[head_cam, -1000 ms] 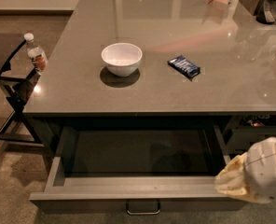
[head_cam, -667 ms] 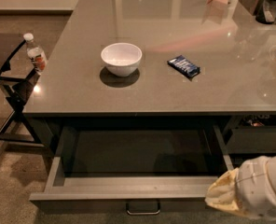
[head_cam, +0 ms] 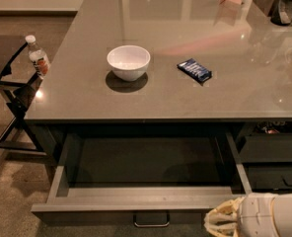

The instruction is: Close top drawer

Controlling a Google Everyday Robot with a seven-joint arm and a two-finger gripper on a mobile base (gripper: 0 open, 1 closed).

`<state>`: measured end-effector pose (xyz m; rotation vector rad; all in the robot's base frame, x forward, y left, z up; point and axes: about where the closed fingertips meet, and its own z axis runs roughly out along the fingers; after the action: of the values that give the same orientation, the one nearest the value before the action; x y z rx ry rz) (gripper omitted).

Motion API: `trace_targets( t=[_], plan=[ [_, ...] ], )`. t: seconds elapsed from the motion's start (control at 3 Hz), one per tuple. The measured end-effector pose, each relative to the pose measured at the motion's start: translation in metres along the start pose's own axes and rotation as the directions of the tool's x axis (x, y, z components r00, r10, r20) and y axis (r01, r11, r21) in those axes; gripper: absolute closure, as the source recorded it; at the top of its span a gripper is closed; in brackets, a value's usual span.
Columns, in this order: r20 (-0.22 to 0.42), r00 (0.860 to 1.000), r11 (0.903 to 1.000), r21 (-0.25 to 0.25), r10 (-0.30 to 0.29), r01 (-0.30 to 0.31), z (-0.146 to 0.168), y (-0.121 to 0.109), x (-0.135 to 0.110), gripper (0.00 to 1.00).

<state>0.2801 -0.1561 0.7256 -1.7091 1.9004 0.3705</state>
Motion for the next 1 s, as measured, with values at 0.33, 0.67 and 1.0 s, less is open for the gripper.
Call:
trace_targets(
  t=[0.33,0.67,1.0],
  plan=[
    [-0.011,0.999,0.9987,-0.013,-0.05,0.05,0.027,0.003,0.012,1.0],
    [-0.043,0.997,0.9979,-0.017,-0.064,0.063,0.048,-0.002,0.025,1.0],
    [-0.077,0.996,0.9988,-0.008,-0.049,0.049,0.063,-0.015,0.036,1.0]
  ],
)
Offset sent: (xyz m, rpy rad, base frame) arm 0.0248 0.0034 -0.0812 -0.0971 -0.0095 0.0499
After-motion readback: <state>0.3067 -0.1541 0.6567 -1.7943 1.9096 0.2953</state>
